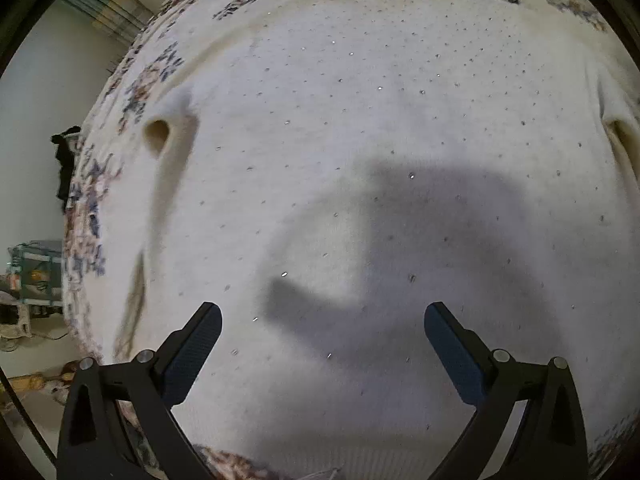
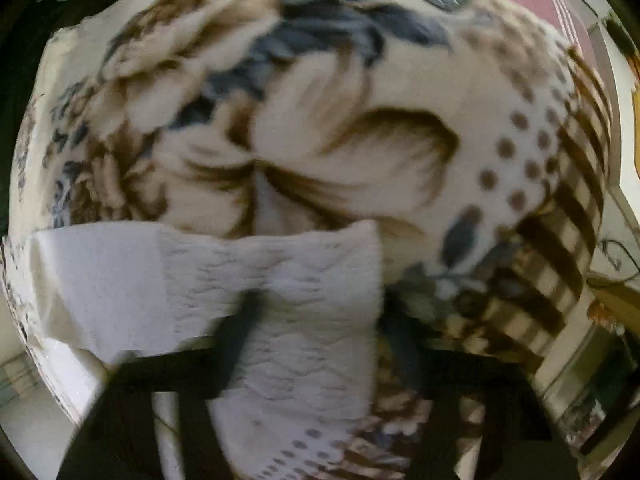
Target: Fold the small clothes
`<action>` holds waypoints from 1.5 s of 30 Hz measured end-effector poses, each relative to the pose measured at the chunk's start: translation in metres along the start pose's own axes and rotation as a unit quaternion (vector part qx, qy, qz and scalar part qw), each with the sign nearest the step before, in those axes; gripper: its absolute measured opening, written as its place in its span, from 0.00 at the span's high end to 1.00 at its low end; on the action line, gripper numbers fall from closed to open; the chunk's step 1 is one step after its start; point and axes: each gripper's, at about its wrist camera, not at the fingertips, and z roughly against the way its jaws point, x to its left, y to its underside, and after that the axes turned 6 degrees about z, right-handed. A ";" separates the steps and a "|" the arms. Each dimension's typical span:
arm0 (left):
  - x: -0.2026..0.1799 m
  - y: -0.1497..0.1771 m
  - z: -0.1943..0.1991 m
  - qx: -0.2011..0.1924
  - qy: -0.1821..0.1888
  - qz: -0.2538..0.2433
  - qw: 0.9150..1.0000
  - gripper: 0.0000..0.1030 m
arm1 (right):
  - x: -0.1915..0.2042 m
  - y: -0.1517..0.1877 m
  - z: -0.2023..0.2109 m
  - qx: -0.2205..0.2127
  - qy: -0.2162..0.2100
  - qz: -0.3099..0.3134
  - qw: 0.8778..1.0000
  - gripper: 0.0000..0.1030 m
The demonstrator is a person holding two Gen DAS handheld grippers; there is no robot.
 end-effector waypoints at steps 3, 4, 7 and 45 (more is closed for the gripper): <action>-0.006 -0.003 -0.002 -0.009 0.008 -0.011 1.000 0.00 | -0.003 -0.004 0.025 -0.049 0.018 0.035 0.998 0.92; -0.006 -0.003 -0.003 -0.011 0.008 -0.014 1.000 0.00 | -0.009 -0.008 0.033 -0.063 0.023 0.040 0.997 0.92; -0.008 -0.005 -0.002 -0.016 0.015 -0.022 1.000 0.00 | -0.035 -0.030 0.047 -0.091 0.044 0.023 0.995 0.92; 0.049 -0.022 -0.005 -0.011 0.068 0.069 0.995 0.00 | 0.043 -0.106 0.151 -0.177 -0.219 -0.071 0.957 0.90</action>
